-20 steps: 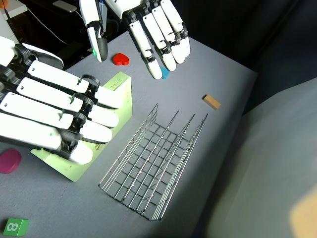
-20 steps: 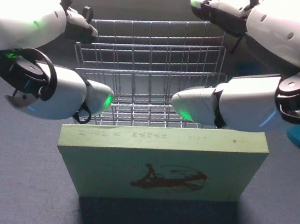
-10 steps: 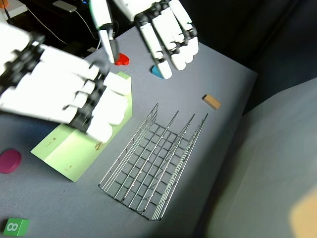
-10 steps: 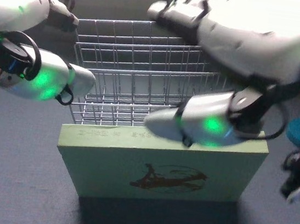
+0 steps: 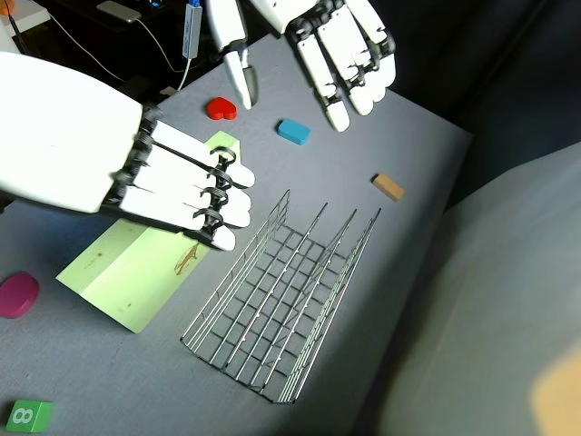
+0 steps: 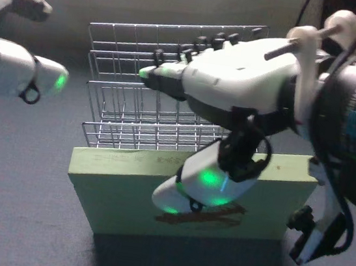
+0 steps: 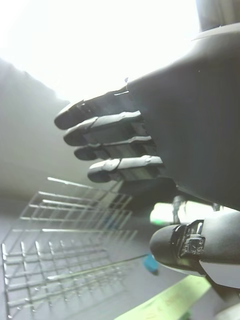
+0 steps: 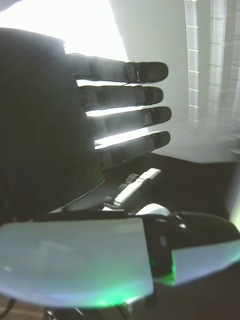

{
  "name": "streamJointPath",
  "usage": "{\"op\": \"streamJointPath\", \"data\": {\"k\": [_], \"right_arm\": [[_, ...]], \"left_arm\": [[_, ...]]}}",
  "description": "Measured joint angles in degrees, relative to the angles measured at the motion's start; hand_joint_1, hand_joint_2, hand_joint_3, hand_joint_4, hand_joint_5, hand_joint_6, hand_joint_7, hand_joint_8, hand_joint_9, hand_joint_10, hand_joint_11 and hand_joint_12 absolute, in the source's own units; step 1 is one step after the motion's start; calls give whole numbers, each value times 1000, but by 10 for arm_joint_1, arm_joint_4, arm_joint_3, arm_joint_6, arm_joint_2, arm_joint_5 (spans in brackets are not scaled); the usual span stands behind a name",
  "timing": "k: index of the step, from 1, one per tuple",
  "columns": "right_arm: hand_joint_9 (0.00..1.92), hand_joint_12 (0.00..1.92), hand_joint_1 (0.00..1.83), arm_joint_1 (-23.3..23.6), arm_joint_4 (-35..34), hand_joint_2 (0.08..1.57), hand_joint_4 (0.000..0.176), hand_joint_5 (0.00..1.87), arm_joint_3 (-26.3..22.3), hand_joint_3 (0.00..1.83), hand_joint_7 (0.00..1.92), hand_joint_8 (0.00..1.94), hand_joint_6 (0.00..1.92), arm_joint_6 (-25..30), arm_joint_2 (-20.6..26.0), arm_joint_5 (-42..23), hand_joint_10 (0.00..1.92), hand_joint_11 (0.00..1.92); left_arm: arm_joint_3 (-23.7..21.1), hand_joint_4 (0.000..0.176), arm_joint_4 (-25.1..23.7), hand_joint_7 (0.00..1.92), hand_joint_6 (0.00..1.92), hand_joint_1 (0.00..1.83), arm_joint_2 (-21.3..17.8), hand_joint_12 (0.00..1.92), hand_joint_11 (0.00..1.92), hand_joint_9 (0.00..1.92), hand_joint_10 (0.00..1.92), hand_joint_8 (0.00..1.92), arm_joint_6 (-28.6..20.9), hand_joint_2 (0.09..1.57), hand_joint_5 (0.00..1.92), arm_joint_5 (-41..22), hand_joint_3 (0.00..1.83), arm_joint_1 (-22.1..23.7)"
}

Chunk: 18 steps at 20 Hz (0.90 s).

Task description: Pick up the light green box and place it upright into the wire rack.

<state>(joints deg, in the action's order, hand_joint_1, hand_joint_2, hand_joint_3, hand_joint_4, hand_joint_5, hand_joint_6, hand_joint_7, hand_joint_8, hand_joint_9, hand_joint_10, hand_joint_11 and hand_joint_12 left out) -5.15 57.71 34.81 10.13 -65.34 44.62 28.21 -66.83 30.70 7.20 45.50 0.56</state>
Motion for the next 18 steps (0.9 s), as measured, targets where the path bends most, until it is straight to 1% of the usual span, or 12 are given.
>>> {"op": "streamJointPath", "data": {"k": [3,4,5,6,7,8,10,13,15,18], "right_arm": [[44,461,693,-5,-15,929,27,41,18,0,81,0,1,-22,-19,6,0,0],[35,426,693,-9,-14,929,28,27,22,0,65,0,1,-26,-25,7,0,0],[33,418,694,-15,-17,929,28,24,29,0,61,0,1,-27,-34,10,0,0],[32,415,694,-16,-19,929,28,23,33,0,60,0,0,-28,-39,11,0,0],[31,412,692,-19,-20,923,28,22,38,0,59,0,0,-27,-48,11,0,0],[31,410,691,-19,-20,920,28,22,42,0,59,0,0,-28,-53,11,0,0],[29,405,705,-23,-26,910,28,21,54,0,58,0,0,-27,-63,9,0,0],[28,408,725,-34,-33,901,28,27,55,0,57,0,2,-30,-66,16,0,0],[50,482,759,-38,-32,890,28,33,56,0,58,0,2,-34,-70,16,5,0],[142,676,837,-40,-31,865,14,106,59,0,128,11,16,-35,-71,13,21,0]], "left_arm": [[6,51,7,273,2,129,-10,644,0,247,5,5,41,1208,346,-2,0,4],[8,51,19,269,2,131,-13,644,0,248,5,3,70,1209,346,-1,0,13],[13,47,33,271,2,131,-13,643,0,248,4,3,113,1211,346,-1,1,23],[15,46,52,272,2,131,-13,642,0,248,4,3,150,1212,346,0,1,29],[19,46,83,272,2,132,-13,641,0,248,4,3,188,1212,346,0,1,38],[19,46,89,272,2,139,-13,638,0,248,3,2,200,1210,347,3,0,40],[19,45,85,273,5,145,-13,636,0,248,3,2,204,1208,355,3,0,43],[20,46,85,273,4,147,-13,634,0,248,2,2,205,1207,354,7,0,43],[20,45,85,277,3,147,-13,636,0,255,5,3,205,1207,355,5,0,43],[20,46,84,277,3,148,-13,638,0,255,4,3,205,1213,354,6,2,43]]}}
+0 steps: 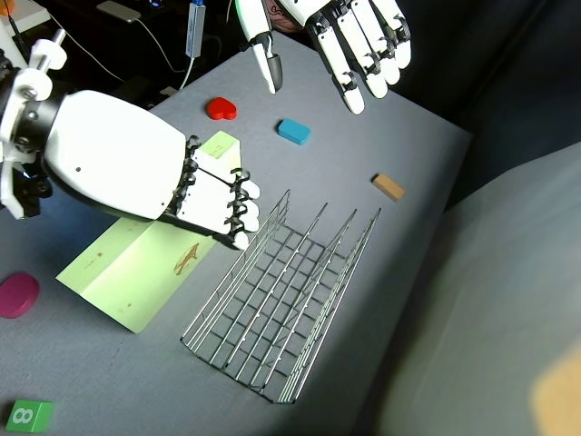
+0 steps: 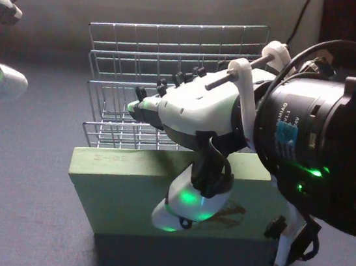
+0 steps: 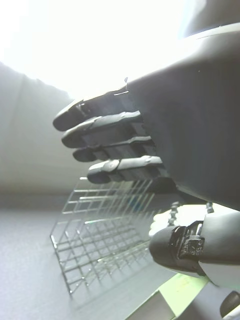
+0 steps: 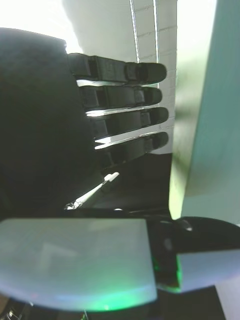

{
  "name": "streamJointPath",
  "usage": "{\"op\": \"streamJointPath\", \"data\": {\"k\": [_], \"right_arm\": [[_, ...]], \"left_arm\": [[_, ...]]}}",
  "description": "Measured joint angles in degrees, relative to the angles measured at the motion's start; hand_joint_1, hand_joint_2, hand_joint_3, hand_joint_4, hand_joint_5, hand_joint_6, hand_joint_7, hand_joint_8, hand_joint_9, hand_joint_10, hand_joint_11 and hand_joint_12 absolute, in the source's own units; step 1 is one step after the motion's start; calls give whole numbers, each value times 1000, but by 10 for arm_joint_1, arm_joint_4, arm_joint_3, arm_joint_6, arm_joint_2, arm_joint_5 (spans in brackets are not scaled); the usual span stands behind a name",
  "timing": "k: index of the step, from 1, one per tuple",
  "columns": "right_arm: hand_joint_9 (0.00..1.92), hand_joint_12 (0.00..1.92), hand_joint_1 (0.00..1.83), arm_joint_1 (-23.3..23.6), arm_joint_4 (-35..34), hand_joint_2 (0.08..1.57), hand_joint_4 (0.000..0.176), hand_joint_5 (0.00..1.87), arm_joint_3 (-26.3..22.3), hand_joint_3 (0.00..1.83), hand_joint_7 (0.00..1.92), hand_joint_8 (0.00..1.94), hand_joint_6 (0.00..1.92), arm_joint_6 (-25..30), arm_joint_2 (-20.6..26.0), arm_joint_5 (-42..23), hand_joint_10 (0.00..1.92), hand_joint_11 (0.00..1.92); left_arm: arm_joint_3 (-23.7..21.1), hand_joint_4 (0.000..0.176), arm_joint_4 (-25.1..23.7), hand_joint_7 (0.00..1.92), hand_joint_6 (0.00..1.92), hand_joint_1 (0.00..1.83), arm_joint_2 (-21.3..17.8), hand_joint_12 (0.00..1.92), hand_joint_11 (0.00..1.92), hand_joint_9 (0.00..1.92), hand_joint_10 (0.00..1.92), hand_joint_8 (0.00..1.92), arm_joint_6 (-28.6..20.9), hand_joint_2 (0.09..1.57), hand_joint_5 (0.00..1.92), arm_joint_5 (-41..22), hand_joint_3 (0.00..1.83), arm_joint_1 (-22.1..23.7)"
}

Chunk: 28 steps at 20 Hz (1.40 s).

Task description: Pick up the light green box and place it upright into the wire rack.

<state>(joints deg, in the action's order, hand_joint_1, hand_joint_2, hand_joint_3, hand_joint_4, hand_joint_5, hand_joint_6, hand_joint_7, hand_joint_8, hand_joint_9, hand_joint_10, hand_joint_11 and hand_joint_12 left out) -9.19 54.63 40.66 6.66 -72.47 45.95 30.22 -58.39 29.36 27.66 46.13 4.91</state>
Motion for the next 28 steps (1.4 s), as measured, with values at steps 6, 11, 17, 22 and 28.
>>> {"op": "streamJointPath", "data": {"k": [6,11,17,22,28], "right_arm": [[537,1179,1014,-12,-1,1039,0,517,5,8,590,14,25,-1,0,-5,39,156],[959,1282,1184,-12,2,1141,0,813,9,0,1001,782,964,-3,0,-7,204,557],[835,1515,1361,-3,3,1168,0,787,8,0,900,1173,1064,-6,10,-8,1416,780],[785,1543,1358,33,-24,1173,0,786,-6,0,918,1164,1074,-14,38,-8,1457,745],[779,1556,1356,113,-53,1178,0,779,-14,1,901,1177,1088,-33,63,-10,1475,715]], "left_arm": [[0,45,-1,278,2,148,0,637,0,253,3,2,0,1215,355,1,2,0],[-1,46,-5,287,2,150,0,664,0,266,5,4,-4,1216,356,1,1,0],[-1,46,-7,297,2,153,0,671,0,271,5,5,-10,1218,352,1,1,0],[-1,47,-7,299,2,161,0,686,0,272,3,2,-14,1220,357,3,1,0],[-1,47,-7,300,0,162,0,693,0,262,0,2,-14,1221,351,6,1,0]]}}
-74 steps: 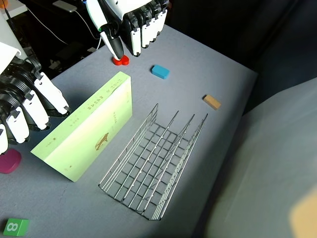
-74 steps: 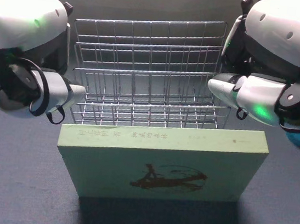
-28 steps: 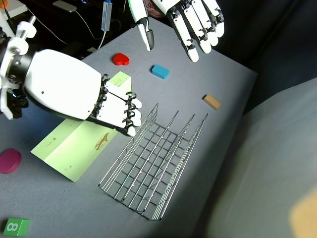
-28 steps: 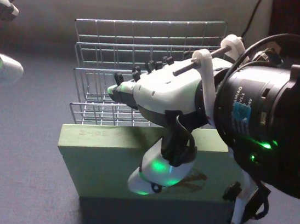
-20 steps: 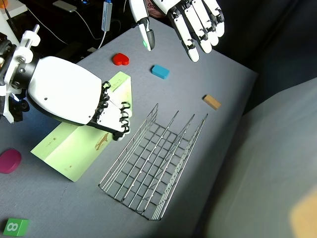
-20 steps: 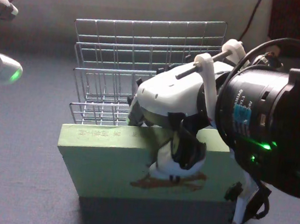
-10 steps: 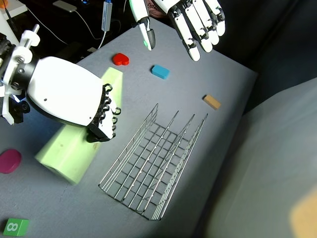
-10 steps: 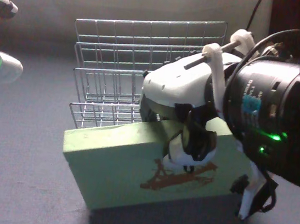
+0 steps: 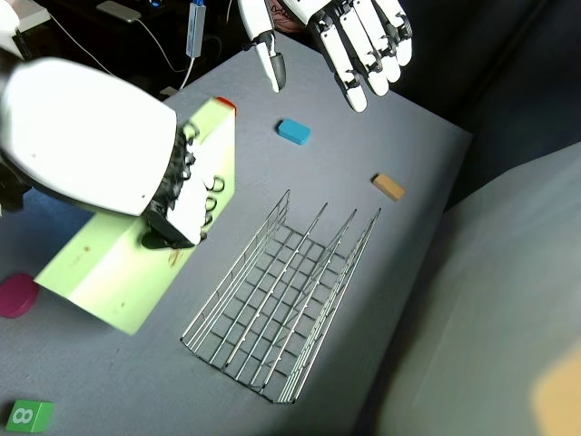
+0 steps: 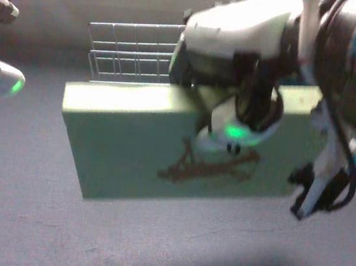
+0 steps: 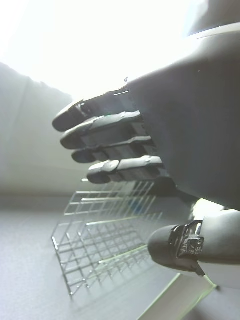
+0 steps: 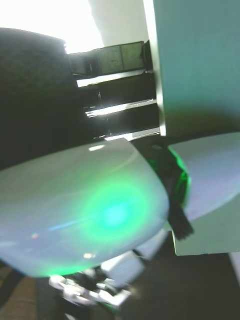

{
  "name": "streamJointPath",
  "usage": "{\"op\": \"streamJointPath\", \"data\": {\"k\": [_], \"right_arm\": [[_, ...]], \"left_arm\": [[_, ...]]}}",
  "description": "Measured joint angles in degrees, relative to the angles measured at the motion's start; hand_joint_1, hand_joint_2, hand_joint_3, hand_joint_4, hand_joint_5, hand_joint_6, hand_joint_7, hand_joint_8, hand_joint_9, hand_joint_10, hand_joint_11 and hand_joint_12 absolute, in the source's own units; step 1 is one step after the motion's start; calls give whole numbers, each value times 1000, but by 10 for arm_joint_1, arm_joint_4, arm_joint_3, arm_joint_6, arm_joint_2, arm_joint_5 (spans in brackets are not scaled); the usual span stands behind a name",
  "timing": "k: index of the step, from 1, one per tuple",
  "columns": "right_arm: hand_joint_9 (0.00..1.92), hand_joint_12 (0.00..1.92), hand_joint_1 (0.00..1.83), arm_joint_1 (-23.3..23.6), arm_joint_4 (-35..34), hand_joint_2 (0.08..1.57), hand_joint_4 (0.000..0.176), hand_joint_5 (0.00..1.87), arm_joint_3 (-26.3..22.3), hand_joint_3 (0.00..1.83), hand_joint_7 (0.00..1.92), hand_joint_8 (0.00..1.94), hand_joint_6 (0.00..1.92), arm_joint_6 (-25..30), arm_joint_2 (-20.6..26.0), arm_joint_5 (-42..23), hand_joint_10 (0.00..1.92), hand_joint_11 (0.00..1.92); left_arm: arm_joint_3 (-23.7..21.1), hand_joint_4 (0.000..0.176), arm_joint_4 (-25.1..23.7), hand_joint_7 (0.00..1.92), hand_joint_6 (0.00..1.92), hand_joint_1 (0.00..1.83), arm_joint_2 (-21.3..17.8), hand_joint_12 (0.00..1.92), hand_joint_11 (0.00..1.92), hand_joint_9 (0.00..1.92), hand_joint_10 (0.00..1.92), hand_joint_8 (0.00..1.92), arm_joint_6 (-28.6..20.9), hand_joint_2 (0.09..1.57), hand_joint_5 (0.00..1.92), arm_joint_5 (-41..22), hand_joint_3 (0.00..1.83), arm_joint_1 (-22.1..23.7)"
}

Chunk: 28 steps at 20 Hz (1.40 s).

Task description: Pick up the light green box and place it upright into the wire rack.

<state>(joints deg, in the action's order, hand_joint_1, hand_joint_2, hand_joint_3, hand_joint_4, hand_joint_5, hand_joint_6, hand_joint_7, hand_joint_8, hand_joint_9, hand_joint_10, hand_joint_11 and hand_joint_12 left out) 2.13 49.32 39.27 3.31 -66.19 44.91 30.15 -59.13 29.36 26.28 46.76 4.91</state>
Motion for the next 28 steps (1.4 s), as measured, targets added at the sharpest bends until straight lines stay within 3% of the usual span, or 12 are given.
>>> {"op": "streamJointPath", "data": {"k": [5,10,15,18,28], "right_arm": [[775,1528,1355,57,0,1180,0,776,16,0,897,1186,1097,-12,-3,-10,1476,715],[792,1516,1355,61,0,1180,0,770,70,0,889,1192,1099,-11,-27,-14,1463,714],[781,1534,1354,37,16,1183,0,749,115,1,899,1191,1113,-2,-58,-29,1469,707],[778,1532,1354,22,62,1187,0,740,128,0,893,1200,1123,25,-72,-40,1476,715],[776,1529,1354,-10,94,1188,0,737,159,0,891,1204,1121,42,-104,-48,1480,724]], "left_arm": [[0,46,0,305,2,163,0,690,0,286,6,2,0,1224,359,8,1,1],[0,46,0,305,1,163,0,713,0,283,2,0,-2,1224,359,13,1,5],[-2,45,0,306,0,152,0,763,0,282,0,0,-2,1232,359,15,2,5],[-2,45,0,308,1,152,0,791,0,282,0,1,-2,1232,363,16,1,5],[-6,45,0,300,2,156,0,741,0,270,0,0,-4,1230,350,16,0,5]]}}
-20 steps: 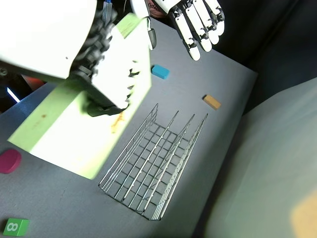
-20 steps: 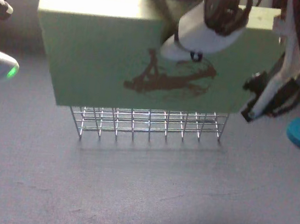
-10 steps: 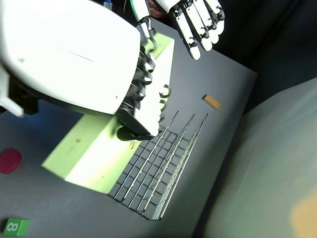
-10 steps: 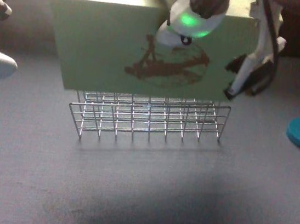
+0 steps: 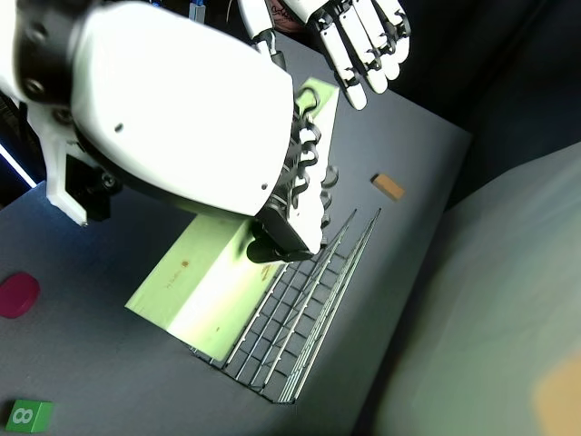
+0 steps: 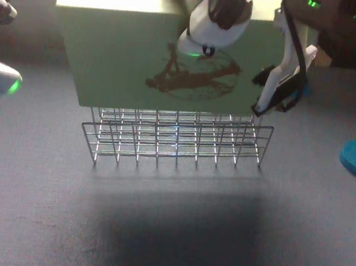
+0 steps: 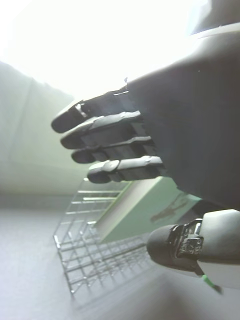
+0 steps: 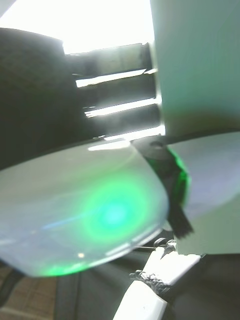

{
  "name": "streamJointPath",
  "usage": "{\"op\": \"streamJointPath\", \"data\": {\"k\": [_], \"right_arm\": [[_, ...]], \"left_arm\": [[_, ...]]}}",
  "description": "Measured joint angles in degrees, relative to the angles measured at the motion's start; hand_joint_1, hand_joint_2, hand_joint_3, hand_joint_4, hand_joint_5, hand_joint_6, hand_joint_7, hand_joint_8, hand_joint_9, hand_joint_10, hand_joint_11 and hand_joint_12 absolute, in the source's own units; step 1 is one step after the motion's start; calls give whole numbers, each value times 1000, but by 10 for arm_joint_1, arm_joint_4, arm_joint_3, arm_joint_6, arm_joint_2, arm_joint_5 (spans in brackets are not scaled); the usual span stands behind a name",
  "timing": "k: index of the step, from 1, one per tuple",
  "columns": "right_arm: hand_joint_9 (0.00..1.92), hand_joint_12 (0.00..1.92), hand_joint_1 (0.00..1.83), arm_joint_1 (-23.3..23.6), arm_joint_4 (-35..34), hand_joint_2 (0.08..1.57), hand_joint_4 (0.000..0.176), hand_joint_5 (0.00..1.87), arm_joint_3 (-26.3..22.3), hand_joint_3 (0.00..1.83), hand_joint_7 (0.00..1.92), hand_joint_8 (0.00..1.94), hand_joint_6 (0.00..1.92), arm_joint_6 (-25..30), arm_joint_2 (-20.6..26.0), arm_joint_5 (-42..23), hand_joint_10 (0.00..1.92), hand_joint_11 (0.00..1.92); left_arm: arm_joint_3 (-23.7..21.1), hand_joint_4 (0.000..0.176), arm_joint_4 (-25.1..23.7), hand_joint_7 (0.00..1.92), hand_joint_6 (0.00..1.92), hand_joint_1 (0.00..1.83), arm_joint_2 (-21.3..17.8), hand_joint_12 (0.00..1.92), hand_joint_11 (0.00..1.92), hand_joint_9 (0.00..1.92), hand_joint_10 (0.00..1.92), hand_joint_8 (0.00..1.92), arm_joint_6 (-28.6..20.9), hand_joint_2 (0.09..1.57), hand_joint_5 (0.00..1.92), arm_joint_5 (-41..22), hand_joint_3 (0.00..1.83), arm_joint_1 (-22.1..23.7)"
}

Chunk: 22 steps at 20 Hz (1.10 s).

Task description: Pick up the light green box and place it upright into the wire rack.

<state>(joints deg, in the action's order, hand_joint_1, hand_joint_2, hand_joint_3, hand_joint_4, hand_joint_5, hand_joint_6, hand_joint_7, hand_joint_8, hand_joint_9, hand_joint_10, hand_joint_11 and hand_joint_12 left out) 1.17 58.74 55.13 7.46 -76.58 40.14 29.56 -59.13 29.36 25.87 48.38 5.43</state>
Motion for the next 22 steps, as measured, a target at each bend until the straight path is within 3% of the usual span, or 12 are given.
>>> {"op": "streamJointPath", "data": {"k": [6,11,22], "right_arm": [[774,1535,1353,-26,6,1190,0,736,23,0,887,1206,1123,4,-26,0,1489,727],[782,1527,1355,-51,52,1183,0,752,39,0,898,1181,1121,30,-41,-2,1473,738],[775,1521,1355,-110,61,1183,0,750,79,0,905,1183,1121,71,-62,-22,1472,727]], "left_arm": [[0,45,0,313,2,159,0,764,0,275,1,2,-2,1228,355,1,0,0],[0,44,5,303,1,153,0,768,0,270,1,0,-2,1229,355,1,0,0],[0,44,13,304,2,153,0,751,0,268,0,0,-2,1226,361,0,0,0]]}}
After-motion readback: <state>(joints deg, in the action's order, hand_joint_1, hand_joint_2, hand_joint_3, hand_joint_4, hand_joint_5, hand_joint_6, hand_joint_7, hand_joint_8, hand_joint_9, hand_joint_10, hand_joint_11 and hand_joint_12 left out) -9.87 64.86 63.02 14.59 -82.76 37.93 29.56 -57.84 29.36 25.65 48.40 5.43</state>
